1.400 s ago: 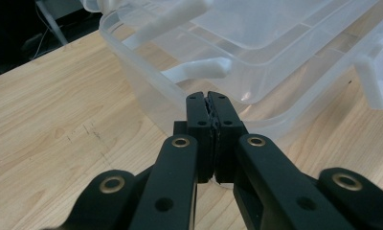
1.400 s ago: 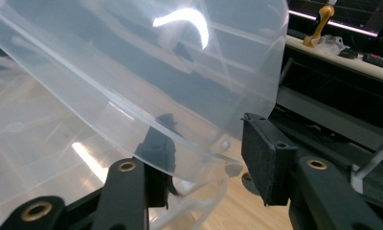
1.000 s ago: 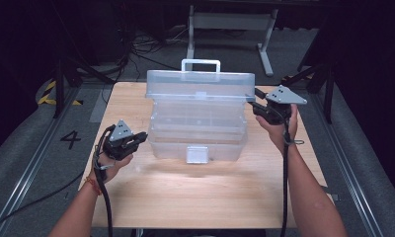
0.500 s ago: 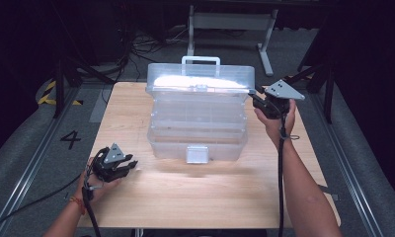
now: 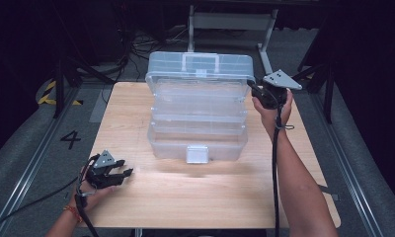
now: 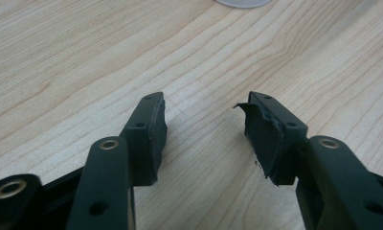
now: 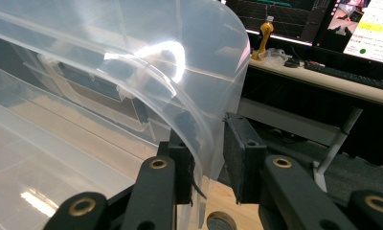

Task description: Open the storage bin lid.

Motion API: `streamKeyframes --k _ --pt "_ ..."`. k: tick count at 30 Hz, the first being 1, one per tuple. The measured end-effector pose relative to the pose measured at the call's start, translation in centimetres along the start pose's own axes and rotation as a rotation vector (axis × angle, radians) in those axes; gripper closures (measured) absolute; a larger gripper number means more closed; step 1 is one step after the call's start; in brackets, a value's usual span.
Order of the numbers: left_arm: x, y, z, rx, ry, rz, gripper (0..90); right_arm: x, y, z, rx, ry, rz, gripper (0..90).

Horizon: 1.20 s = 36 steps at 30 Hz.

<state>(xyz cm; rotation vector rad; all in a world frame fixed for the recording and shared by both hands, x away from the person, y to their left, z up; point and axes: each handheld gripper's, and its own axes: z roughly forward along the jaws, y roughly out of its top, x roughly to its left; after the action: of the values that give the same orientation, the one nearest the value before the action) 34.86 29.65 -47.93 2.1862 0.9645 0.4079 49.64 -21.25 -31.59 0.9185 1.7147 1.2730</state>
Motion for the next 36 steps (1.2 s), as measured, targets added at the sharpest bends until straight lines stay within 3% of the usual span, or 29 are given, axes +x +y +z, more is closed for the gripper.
streamKeyframes --k 3,4,12,21,30,34,36 --pt "-0.1 0.0 0.0 0.005 -0.004 -0.016 47.7 -0.2 0.2 0.4 -0.001 -0.001 0.015 75.1" --pt "0.0 0.1 0.1 0.001 0.002 -0.002 47.1 -0.4 0.3 0.6 0.001 0.001 0.021 75.3" --pt "-0.1 0.1 0.1 -0.001 -0.002 -0.003 45.6 -0.8 0.4 1.1 -0.008 0.007 0.048 76.2" --pt "-0.1 0.1 0.2 0.002 -0.002 0.0 43.6 -1.2 0.8 1.9 0.006 0.012 0.046 76.2" --pt "0.1 0.2 0.3 0.015 0.033 -0.035 30.1 -1.9 1.4 2.8 0.028 0.027 0.053 77.1" --pt "0.0 0.3 0.4 0.031 0.024 -0.03 24.0 -2.3 1.6 3.1 0.029 0.037 0.067 78.7" --pt "-0.1 0.3 0.4 0.033 0.026 -0.031 22.3 -2.5 1.8 3.2 0.014 0.022 0.077 85.3"
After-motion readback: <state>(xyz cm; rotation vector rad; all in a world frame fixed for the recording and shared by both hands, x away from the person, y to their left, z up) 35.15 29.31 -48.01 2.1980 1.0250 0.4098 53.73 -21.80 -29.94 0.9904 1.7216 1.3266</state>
